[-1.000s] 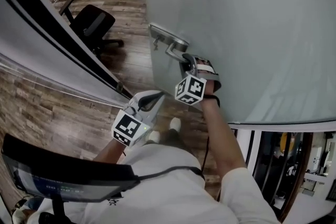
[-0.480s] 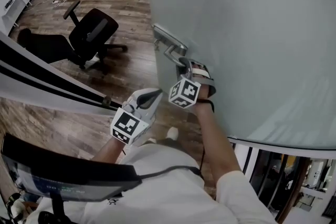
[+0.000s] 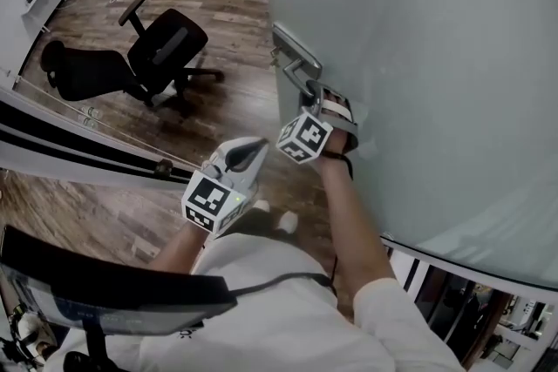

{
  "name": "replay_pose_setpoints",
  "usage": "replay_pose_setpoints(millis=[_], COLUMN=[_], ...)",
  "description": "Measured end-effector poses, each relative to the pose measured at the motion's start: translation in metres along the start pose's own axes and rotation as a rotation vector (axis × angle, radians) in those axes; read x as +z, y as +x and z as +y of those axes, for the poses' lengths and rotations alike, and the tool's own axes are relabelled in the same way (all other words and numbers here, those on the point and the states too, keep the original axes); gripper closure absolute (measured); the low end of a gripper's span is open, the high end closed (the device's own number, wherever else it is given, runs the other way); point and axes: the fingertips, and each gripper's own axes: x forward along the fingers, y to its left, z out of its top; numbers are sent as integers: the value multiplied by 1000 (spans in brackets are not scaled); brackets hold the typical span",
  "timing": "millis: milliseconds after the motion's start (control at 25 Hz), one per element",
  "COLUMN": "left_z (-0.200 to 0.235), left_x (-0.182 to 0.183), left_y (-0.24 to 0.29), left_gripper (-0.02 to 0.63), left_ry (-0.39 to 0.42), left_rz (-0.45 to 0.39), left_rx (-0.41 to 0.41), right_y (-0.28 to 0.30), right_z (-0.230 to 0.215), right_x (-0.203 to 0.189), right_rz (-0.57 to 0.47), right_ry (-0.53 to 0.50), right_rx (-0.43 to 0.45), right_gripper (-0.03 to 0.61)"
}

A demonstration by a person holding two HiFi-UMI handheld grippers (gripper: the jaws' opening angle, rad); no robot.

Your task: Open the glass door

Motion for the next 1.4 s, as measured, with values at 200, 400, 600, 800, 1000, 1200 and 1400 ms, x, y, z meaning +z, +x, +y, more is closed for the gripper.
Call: replay_pose_setpoints(millis=[200,400,600,800,1000,1200,1400], left_z=[7,29,47,79,94,110,128], left_x=[9,15,46,71,98,93,76], left_y=[28,72,130,186,242,263,268], left_gripper=[612,612,612,612,612,612,612], left_ry=[17,13,33,52,40,47,44], left_rz=[-9,-20,-77,-111,-110,-114,-115], left_rx=[-17,-41,-110,-158,-222,-296,-332], right_y=[15,36,50,69,81,98,112], right_z=[-24,-45,-67,-94,-136,-146,-143], right_x=[-15,-30,-51,-68,-98,-114,-126], right_rz=[19,43,86,115,149,185,225], right_ry=[20,41,67,89,121,147,172], right_rx=[-31,-50,-69,-94,-101,-119,-142], right_gripper=[507,506,506,505,505,506,506])
